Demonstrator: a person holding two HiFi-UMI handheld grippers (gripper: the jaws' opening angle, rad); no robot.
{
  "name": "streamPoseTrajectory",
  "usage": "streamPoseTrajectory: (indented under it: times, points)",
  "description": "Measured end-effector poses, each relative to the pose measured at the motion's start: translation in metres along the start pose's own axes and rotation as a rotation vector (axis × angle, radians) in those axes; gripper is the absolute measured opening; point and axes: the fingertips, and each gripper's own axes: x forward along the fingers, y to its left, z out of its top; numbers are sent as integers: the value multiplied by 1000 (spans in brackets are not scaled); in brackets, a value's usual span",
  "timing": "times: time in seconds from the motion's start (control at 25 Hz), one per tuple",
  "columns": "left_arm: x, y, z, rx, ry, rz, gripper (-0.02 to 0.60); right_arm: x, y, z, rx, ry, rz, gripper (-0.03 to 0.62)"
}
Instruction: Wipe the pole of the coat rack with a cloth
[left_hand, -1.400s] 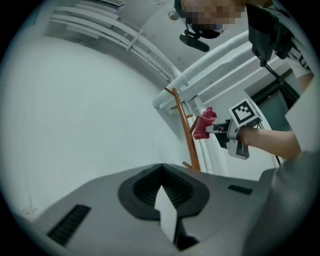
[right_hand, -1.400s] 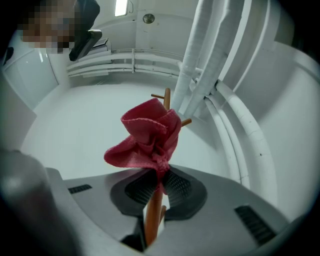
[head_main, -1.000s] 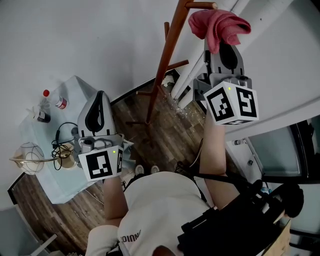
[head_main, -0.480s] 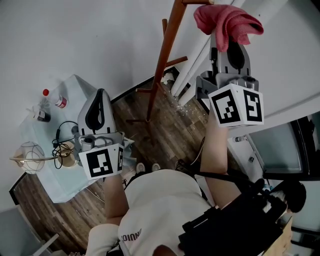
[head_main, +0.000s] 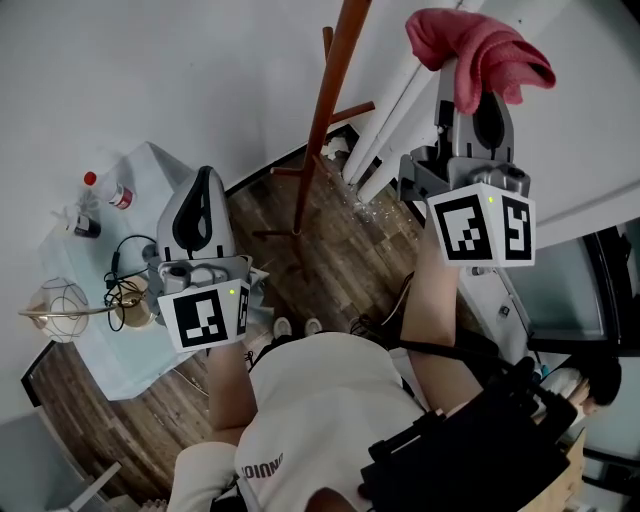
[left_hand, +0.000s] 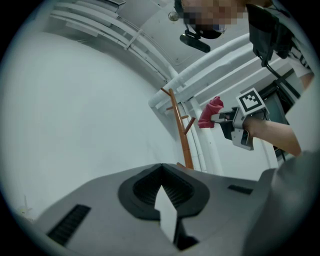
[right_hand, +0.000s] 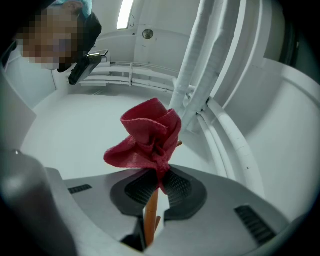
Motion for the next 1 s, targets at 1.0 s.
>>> streamPoseTrajectory:
  times: [1.0]
  points:
    - [10, -26, 6, 15, -1, -78, 14, -41, 4, -63, 25, 189, 11, 46]
